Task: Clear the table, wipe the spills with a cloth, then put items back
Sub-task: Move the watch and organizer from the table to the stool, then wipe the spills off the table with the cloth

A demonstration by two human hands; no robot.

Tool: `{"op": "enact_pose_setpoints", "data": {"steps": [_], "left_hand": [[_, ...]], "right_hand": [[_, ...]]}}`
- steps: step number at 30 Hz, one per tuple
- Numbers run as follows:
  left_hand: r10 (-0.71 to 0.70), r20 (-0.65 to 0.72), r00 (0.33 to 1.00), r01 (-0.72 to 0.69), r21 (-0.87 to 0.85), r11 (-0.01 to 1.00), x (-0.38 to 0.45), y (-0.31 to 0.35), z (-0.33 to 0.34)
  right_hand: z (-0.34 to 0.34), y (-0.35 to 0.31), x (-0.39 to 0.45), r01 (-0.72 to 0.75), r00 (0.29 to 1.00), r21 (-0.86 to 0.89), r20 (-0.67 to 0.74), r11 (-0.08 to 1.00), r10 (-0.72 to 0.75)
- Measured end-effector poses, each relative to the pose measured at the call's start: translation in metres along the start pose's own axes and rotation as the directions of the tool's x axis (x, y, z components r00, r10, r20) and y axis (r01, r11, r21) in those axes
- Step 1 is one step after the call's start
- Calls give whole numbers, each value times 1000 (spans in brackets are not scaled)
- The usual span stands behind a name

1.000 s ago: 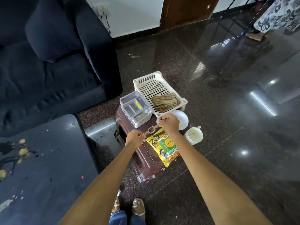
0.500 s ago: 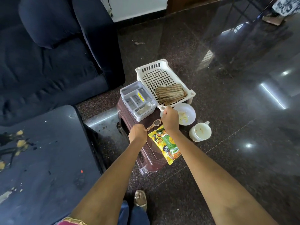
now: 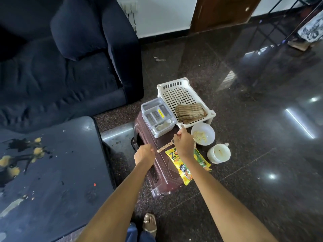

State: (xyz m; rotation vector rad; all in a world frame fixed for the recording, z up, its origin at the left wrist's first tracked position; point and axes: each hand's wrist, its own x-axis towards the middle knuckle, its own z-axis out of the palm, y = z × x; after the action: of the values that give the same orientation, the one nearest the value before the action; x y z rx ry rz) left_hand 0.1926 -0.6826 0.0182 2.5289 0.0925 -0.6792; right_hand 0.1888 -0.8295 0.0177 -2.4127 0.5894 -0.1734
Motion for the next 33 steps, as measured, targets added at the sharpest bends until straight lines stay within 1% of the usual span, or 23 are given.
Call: {"op": "enact_pose_setpoints", "data": {"steps": [2,6,8,10,12,14,16,19,21,24,26,28,31,32,33], "left_hand": [[10,-36,999,-10,3,1000,-3,-2,-6],[77,-163,984,-76,8,997,2,0,-22],[125,-248,961,-134,-22,991,6,7,-32],[184,-311,932,-211,-57,976,14,22,-40],[257,-342,904,-288,-44,957,24,39,-46],[335,-355,873,-360,-4,933,41,61,-50],[421,-351,836,-437,36,899,59,84,-49],[529,-333,780,-533,89,841,75,110,-40],[544,-319,776,-544,99,833,80,119,-30],[523,-313,793,-522,94,848,89,128,-22],[509,-314,801,-511,83,855,95,133,-21],[505,-304,808,-510,68,857,100,136,-21],[507,-300,808,-518,49,854,103,130,-18],[505,-305,807,-519,40,854,103,125,-18],[503,-312,806,-522,27,853,102,121,-18]], "right_hand": [[-1,-4,-1,29,999,29,18,999,-29],[-12,-11,13,168,983,79,63,983,-173],[-20,-11,26,232,970,75,52,970,-236],[-30,-9,44,258,966,76,12,963,-260],[-36,-5,64,269,963,62,-17,961,-269],[-41,0,88,292,956,-12,-7,956,-292],[-45,6,114,288,957,-146,76,946,-280],[-49,10,144,324,931,-409,296,853,-212],[-44,13,161,346,899,-500,418,794,-129],[-32,23,179,406,816,-599,577,690,21],[-28,26,185,436,782,-609,620,663,55],[-28,26,192,451,775,-620,629,642,63],[-32,20,195,490,799,-670,602,558,20],[-34,19,195,488,813,-665,583,566,-16],[-36,18,194,467,830,-643,556,606,-49]]}}
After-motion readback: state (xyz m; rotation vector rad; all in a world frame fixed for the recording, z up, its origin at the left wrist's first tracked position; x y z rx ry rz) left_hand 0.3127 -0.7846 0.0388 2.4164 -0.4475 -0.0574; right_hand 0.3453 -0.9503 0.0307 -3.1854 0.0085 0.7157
